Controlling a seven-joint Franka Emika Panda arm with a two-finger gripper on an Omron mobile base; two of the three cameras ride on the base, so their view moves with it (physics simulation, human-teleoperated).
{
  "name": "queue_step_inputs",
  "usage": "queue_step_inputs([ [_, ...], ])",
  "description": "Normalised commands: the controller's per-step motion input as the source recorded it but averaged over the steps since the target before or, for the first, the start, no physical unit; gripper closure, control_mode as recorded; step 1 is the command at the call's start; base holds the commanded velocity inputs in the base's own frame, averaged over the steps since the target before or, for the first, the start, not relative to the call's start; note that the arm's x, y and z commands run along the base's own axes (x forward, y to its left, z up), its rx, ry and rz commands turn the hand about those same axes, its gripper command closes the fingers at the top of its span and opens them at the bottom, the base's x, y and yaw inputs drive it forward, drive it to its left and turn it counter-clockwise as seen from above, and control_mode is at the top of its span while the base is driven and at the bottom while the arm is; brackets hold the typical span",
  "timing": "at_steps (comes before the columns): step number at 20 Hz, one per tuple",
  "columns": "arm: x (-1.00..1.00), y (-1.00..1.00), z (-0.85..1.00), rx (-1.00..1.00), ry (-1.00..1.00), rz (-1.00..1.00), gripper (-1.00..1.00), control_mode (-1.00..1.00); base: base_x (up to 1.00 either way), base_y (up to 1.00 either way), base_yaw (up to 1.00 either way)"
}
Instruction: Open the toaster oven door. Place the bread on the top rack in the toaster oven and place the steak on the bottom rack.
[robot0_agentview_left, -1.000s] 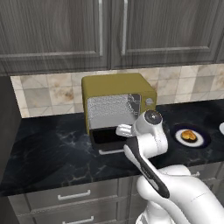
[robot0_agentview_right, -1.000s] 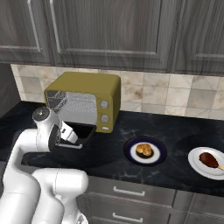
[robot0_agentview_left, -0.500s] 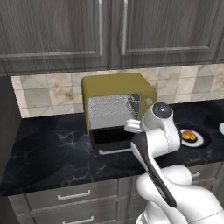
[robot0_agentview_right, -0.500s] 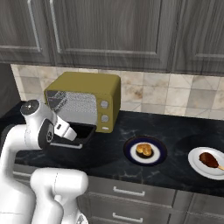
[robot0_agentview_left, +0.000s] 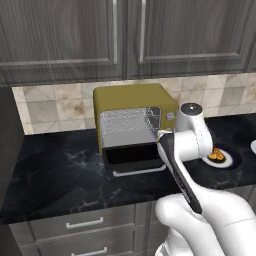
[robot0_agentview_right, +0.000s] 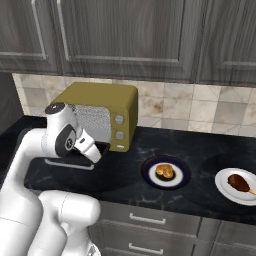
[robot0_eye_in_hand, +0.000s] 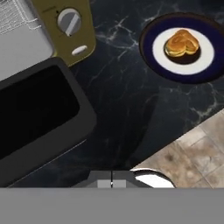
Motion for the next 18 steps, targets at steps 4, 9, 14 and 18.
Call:
queue_step_inputs([
  [4,0.03,-0.53,0.00,0.04,0.03,-0.02,1.00,-1.00,0.00,0.00,0.00],
  [9,0.35,-0.03,0.00,0.00,0.00,0.05,1.00,-1.00,0.00,0.00,0.00],
  [14,0.43,0.00,0.00,0.00,0.00,0.11,1.00,-1.00,0.00,0.00,0.00],
  [18,0.34,0.04,0.00,0.00,-0.03,0.09,1.00,-1.00,0.00,0.00,0.00],
])
